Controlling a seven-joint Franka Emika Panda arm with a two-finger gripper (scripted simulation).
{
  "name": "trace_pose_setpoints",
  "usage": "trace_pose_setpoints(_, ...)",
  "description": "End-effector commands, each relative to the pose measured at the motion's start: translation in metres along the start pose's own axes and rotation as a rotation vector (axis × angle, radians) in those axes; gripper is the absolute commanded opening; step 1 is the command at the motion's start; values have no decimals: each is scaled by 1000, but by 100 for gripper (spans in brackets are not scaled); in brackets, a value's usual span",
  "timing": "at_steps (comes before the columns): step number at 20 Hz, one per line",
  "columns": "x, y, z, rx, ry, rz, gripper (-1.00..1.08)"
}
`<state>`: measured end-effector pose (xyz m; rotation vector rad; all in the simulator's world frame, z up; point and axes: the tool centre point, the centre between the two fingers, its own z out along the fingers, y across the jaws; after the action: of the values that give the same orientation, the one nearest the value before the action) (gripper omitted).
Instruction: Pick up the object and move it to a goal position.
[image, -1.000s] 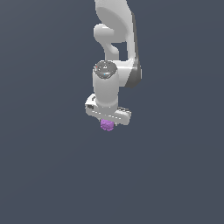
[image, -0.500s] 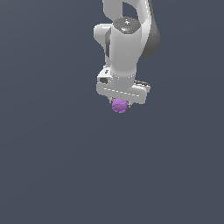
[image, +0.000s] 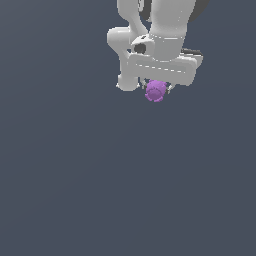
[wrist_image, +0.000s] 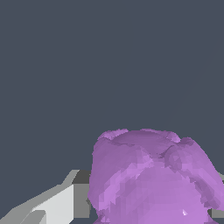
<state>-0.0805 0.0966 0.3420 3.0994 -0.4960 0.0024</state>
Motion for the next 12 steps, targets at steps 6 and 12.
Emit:
trace_pose_setpoints(6, -39, -34, -77, -1, 0, 0, -100)
trace_pose_setpoints(12, -61, -55, -125, 1, -1, 0, -100)
